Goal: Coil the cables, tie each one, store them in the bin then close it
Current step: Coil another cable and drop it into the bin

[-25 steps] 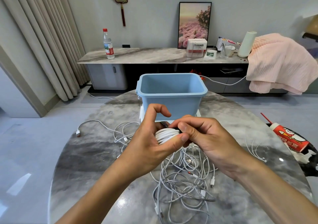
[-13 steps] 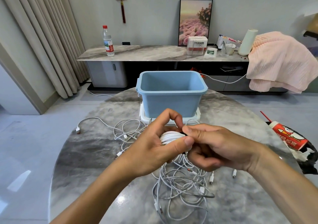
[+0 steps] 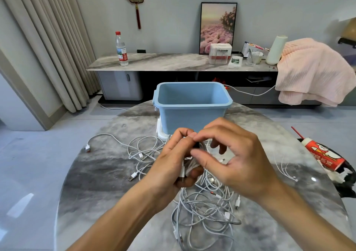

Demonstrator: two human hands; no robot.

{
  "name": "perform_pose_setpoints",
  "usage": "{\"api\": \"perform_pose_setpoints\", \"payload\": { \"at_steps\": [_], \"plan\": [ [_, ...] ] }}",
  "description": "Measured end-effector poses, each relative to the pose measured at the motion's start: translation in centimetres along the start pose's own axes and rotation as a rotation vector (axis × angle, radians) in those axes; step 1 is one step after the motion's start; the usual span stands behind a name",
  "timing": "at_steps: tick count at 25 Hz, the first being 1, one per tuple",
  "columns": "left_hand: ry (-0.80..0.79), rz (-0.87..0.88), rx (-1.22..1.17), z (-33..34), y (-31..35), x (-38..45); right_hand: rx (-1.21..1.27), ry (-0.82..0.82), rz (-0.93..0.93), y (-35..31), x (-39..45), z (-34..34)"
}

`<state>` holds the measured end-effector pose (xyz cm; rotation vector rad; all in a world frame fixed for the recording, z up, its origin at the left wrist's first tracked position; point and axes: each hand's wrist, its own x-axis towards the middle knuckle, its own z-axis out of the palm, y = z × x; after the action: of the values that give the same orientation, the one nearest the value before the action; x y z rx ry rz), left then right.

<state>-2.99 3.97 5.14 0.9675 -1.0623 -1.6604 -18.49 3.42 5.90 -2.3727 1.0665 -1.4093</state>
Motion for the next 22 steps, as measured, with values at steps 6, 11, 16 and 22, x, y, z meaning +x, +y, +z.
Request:
{"api": "perform_pose_setpoints", "payload": {
  "at_steps": [6,11,16,22],
  "plan": [
    [0.003,-0.037,-0.080,0.0,0.3,-0.3,-0.274,0.100,-0.137,-0.2,-0.5,1.2],
    [0.010,-0.047,-0.101,0.1,0.4,-0.3,-0.294,0.100,-0.045,-1.2,-0.6,1.6],
    [0.017,-0.022,-0.101,0.0,0.5,-0.3,-0.341,0.019,-0.160,-1.5,-0.6,1.8],
    [0.020,-0.005,-0.085,0.4,0.4,-0.5,-0.668,-0.018,-0.443,-0.4,-1.4,1.6]
  ]
}}
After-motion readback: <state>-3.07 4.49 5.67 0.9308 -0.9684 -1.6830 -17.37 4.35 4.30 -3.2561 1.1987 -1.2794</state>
